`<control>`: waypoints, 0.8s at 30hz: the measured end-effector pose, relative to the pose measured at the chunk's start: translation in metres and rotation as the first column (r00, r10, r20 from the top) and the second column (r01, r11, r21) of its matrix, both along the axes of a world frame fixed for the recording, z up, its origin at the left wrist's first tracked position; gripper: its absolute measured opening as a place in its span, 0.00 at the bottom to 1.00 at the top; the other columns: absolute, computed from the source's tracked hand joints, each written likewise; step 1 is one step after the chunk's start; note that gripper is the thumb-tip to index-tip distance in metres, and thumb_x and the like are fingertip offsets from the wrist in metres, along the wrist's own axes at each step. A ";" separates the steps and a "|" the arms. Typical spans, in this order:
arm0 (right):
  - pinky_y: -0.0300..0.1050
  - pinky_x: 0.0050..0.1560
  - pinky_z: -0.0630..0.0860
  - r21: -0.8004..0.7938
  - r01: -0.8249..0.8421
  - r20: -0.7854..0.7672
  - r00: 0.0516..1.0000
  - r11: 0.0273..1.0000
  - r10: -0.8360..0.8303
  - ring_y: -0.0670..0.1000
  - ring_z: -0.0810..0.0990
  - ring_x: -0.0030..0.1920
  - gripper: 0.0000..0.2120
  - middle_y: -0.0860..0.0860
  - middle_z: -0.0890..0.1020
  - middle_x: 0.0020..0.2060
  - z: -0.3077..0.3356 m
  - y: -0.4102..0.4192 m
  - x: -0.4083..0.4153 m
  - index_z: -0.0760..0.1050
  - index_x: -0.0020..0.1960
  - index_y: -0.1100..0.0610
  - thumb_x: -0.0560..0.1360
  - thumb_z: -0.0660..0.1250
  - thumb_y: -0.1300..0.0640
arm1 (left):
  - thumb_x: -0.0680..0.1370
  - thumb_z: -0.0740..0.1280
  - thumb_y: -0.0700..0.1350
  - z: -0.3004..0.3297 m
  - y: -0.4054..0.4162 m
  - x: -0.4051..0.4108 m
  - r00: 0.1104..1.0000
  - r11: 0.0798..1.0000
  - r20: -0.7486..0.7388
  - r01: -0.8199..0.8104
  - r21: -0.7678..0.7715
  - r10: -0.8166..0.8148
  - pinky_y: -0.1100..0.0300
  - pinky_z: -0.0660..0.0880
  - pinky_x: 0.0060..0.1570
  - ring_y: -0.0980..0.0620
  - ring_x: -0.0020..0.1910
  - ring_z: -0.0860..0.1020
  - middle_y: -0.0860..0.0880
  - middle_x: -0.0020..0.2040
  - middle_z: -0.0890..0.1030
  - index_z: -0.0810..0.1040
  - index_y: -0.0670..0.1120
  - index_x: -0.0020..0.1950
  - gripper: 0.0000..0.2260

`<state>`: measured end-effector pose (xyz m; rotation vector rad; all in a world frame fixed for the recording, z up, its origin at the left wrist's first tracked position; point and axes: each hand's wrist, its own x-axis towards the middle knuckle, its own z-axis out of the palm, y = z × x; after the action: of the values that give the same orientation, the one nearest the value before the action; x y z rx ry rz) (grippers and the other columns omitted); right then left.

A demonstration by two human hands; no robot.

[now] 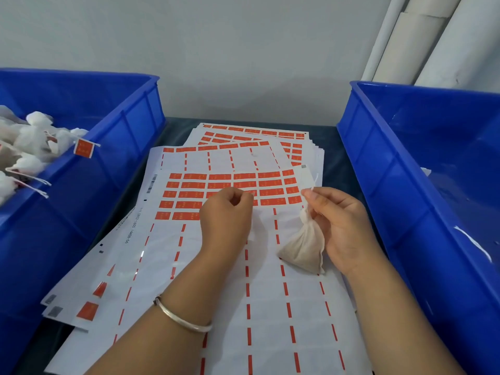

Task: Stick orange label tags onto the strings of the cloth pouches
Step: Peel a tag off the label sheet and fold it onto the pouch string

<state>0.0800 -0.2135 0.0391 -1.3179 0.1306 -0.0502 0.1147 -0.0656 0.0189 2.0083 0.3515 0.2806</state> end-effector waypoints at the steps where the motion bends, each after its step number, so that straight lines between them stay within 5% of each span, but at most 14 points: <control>1: 0.46 0.43 0.82 0.028 0.001 0.014 1.000 1.000 -0.001 0.50 0.85 0.47 0.06 0.47 0.86 0.44 0.000 0.000 0.000 0.84 0.37 0.48 0.62 0.71 0.50 | 0.77 0.65 0.49 0.001 0.000 -0.002 1.000 0.999 0.007 -0.014 -0.044 0.014 0.73 0.65 0.26 0.55 0.32 0.77 0.58 0.34 0.78 0.76 0.54 0.36 0.09; 6: 0.47 0.47 0.80 0.127 -0.051 0.032 0.998 0.991 0.047 0.48 0.84 0.41 0.05 0.47 0.85 0.39 0.000 0.005 -0.002 0.84 0.37 0.50 0.64 0.69 0.51 | 0.77 0.64 0.50 0.013 0.000 -0.010 0.996 0.957 0.079 -0.023 -0.288 0.048 0.77 0.65 0.21 0.57 0.34 0.77 0.60 0.33 0.76 0.76 0.55 0.37 0.08; 10: 0.42 0.45 0.80 0.157 -0.213 0.090 0.975 0.964 0.201 0.48 0.83 0.39 0.07 0.49 0.85 0.39 -0.002 0.014 -0.007 0.84 0.39 0.51 0.66 0.68 0.52 | 0.78 0.63 0.51 0.020 -0.001 -0.014 0.999 0.886 0.022 0.041 -0.463 -0.035 0.72 0.72 0.27 0.54 0.35 0.78 0.57 0.32 0.77 0.76 0.55 0.39 0.08; 13: 0.42 0.47 0.80 0.023 -0.278 0.123 0.954 0.960 0.273 0.50 0.85 0.42 0.09 0.50 0.85 0.40 -0.004 0.020 -0.010 0.84 0.43 0.48 0.69 0.66 0.51 | 0.78 0.61 0.51 0.023 -0.003 -0.018 0.991 0.855 0.011 0.118 -0.504 -0.131 0.65 0.74 0.35 0.55 0.36 0.78 0.54 0.32 0.78 0.77 0.53 0.40 0.09; 16: 0.42 0.48 0.80 -0.201 -0.141 0.148 0.974 0.970 0.172 0.48 0.85 0.41 0.08 0.46 0.85 0.38 -0.004 0.023 -0.011 0.84 0.41 0.42 0.66 0.67 0.45 | 0.78 0.60 0.52 0.025 -0.005 -0.021 0.971 0.830 -0.033 0.186 -0.526 -0.238 0.63 0.73 0.36 0.55 0.38 0.79 0.56 0.32 0.80 0.77 0.52 0.39 0.11; 20: 0.31 0.33 0.76 -0.257 0.101 0.209 0.977 0.961 -0.047 0.43 0.81 0.35 0.02 0.40 0.84 0.38 -0.006 0.018 -0.008 0.82 0.36 0.44 0.68 0.71 0.49 | 0.78 0.59 0.53 0.030 -0.007 -0.022 0.920 0.807 -0.163 0.216 -0.549 -0.356 0.58 0.74 0.37 0.51 0.29 0.78 0.51 0.29 0.78 0.76 0.48 0.42 0.11; 24: 0.34 0.35 0.77 -0.242 0.143 0.203 0.975 0.960 -0.094 0.44 0.80 0.33 0.02 0.41 0.85 0.41 -0.005 0.015 -0.007 0.83 0.38 0.44 0.68 0.71 0.49 | 0.77 0.61 0.52 0.028 -0.010 -0.021 0.919 0.835 -0.200 0.196 -0.513 -0.339 0.52 0.76 0.48 0.47 0.42 0.77 0.47 0.43 0.79 0.76 0.51 0.43 0.08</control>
<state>0.0735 -0.1987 0.0340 -1.5545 0.0412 -0.3030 0.0936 -0.0752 0.0471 1.5648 0.2755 -0.2633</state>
